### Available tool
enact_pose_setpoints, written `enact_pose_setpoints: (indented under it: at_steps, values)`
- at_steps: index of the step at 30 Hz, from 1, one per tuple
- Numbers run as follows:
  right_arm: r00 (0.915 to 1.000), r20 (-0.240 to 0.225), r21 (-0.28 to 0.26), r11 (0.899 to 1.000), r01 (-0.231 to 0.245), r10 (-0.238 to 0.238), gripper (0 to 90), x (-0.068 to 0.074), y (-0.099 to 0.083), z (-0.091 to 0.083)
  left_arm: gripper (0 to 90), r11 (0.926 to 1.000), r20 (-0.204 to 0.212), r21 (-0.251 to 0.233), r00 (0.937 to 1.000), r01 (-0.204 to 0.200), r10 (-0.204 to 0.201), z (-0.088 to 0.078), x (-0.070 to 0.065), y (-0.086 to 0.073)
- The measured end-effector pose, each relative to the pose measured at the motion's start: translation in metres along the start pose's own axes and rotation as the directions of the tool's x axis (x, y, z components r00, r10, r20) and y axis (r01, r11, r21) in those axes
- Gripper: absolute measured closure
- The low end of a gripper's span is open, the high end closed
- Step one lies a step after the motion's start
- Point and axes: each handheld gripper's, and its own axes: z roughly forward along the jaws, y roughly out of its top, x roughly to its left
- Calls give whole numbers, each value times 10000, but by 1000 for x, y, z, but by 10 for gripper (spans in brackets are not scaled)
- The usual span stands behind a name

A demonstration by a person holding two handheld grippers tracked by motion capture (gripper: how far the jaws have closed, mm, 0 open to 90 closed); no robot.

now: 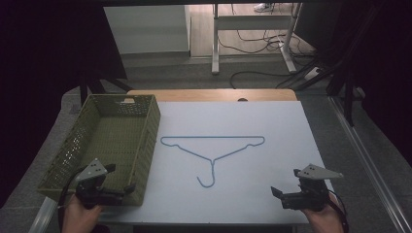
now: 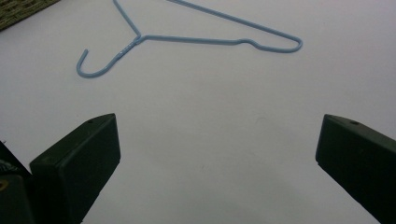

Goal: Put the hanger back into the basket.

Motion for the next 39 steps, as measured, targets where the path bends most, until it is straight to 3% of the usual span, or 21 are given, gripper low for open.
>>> enact_pose_setpoints:
  at_steps: [12,20,27,39]
  values:
    - [10000,-18,29,10000,27,-27,0,0,0,1,0,9997,-139,-21,9996,-238,237,0,0,-1]
    - [9999,-76,-27,10000,-85,85,0,1,1,1,0,9998,-188,-97,9996,-201,199,-2,0,-1]
    - [10000,-37,61,10000,-71,72,0,4,3,3,0,9997,19,-241,10000,-44,44,-2,-1,0]
    - [9989,-478,56,10000,40,-38,0,10,16,5,0,9987,137,-500,9998,-128,135,-3,-4,7]
